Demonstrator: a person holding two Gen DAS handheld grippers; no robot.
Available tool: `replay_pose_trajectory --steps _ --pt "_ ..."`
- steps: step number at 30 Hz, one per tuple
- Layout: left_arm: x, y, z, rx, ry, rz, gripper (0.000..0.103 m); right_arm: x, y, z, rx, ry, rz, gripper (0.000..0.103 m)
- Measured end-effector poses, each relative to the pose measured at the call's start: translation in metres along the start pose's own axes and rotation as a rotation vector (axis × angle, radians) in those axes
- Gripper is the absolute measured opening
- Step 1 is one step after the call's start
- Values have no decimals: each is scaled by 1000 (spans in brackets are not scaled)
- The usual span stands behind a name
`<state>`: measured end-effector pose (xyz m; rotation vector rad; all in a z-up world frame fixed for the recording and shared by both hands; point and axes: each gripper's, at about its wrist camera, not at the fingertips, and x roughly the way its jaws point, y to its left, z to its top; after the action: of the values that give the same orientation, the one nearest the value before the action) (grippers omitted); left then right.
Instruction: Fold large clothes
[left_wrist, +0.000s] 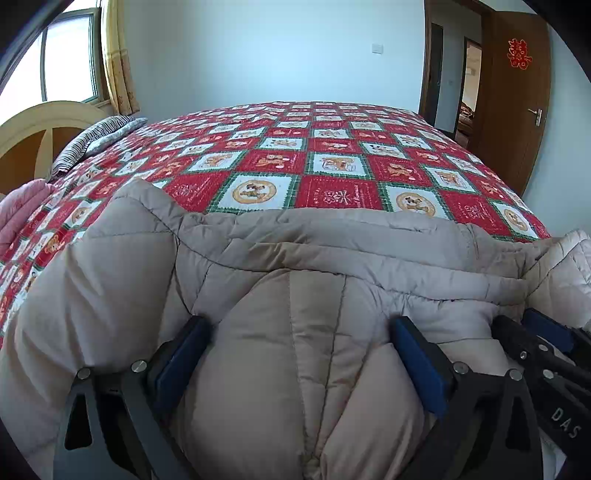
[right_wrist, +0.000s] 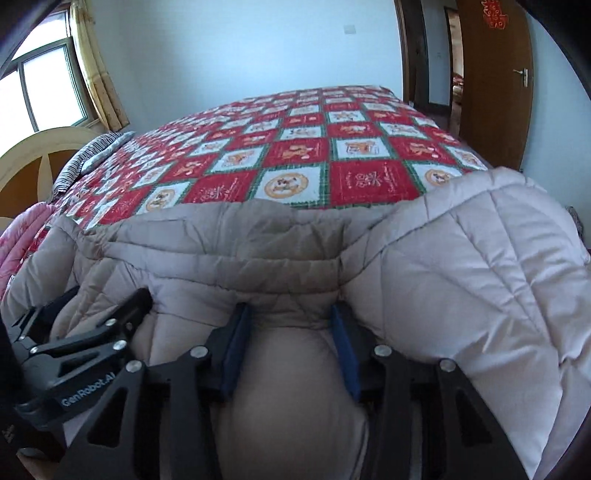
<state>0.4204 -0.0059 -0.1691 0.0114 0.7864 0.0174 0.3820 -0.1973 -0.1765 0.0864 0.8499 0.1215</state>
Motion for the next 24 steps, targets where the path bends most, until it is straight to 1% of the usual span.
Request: replay_pose_trajectory --steps 1,2,3,5,7,8,9,11,12,13,14,15,18,19,22,24 --pt "1 1 -1 1 3 1 100 -3 1 2 -9 13 0 48" --pt "2 1 -1 2 6 4 100 -11 0 4 -10 14 5 45" --pt "3 0 -1 3 9 5 100 -25 -5 7 5 -12 8 44" --pt "4 0 0 5 13 7 100 -52 -20 12 22 -78 -32 44" --pt "4 -1 -1 8 15 11 100 -70 -41 19 31 -118 -122 44" --pt "4 -1 -1 11 15 13 100 -74 -55 22 38 -116 -183 46" --pt "4 -2 -1 12 15 14 100 -72 -70 24 50 -101 -239 47" --pt "4 -2 -1 14 15 15 100 -59 -102 21 101 -41 -321 47" --pt "4 -2 -1 16 14 14 100 -50 -120 15 158 -12 -316 47" --pt "4 -3 -1 19 12 15 100 -42 -135 8 228 -4 -268 47" --pt "3 -3 -1 23 11 14 100 -39 -142 3 262 -9 -250 47" --pt "4 -4 -1 25 11 14 100 -34 -144 0 276 -15 -261 47" --pt "3 -4 0 24 12 12 100 -17 -137 -1 263 -17 -335 48" --pt "4 -4 0 22 14 11 100 -15 -136 -1 258 -15 -342 48" --pt "2 -2 0 24 24 -3 100 -17 -139 -1 255 -9 -329 49" --pt "-6 3 -1 27 42 -32 100 -19 -136 1 228 -9 -344 50"
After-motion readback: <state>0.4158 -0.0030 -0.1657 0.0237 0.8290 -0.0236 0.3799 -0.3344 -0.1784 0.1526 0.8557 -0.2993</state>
